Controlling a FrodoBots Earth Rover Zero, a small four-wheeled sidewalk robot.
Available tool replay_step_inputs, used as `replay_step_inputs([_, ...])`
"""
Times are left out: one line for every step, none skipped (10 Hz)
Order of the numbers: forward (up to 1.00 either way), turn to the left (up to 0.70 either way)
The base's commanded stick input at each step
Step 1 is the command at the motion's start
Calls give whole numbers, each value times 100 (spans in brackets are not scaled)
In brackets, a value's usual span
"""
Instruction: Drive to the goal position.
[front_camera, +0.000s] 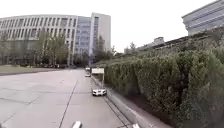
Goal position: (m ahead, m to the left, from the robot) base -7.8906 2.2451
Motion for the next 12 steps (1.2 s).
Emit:
replay_step_inputs([2, 0])
replay_step_inputs([3, 0])
replay_step_inputs([3, 0])
replay_step_inputs([0, 0])
replay_step_inputs([1, 0])
replay_step_inputs([3, 0])
replay_step_inputs([4, 0])
replay_step_inputs([1, 0])
replay_step_inputs([3, 0])
replay_step_inputs([1, 0])
replay_step_inputs([1, 0])
replay_step_inputs([3, 0])
